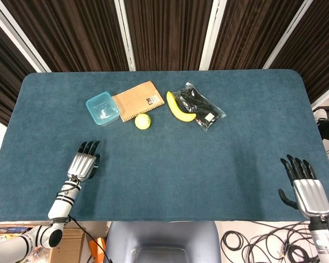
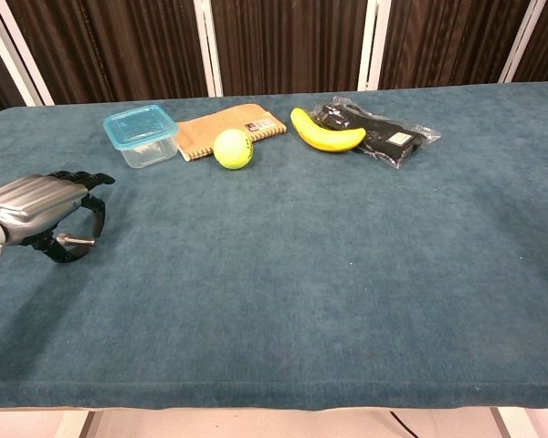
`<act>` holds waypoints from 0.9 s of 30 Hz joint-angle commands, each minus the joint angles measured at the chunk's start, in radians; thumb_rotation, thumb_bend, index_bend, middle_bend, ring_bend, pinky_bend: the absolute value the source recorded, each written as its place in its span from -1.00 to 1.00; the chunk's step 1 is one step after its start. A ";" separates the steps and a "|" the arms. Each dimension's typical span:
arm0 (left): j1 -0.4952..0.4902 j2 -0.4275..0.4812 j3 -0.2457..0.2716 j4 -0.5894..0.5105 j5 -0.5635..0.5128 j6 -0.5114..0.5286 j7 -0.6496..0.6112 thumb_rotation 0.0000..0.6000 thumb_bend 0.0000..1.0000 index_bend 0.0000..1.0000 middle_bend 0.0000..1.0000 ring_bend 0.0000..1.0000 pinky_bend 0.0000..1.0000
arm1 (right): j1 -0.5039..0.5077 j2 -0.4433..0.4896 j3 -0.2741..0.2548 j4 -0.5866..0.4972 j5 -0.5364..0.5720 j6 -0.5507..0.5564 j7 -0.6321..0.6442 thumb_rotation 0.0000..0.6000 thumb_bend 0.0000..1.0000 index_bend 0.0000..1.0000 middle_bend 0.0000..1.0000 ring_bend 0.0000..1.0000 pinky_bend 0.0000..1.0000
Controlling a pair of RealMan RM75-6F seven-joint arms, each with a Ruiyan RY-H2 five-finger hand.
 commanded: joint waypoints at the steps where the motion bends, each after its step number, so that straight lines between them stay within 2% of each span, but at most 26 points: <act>1: -0.001 -0.001 0.001 0.004 0.004 0.003 -0.007 1.00 -0.33 0.10 -0.88 -1.00 -0.82 | 0.003 -0.002 -0.001 0.000 0.003 -0.007 -0.006 1.00 -0.41 -1.00 -1.00 -1.00 -0.99; 14: -0.001 0.005 0.010 -0.005 0.007 0.011 -0.014 1.00 -0.33 0.34 -0.79 -0.99 -0.82 | 0.002 -0.004 0.000 -0.002 0.008 -0.006 -0.016 1.00 -0.41 -1.00 -1.00 -1.00 -0.99; 27: 0.018 0.068 -0.007 -0.072 0.049 0.070 -0.120 1.00 -0.34 0.37 -0.78 -0.98 -0.82 | 0.003 -0.007 -0.001 -0.002 0.010 -0.009 -0.023 1.00 -0.42 -1.00 -1.00 -1.00 -0.99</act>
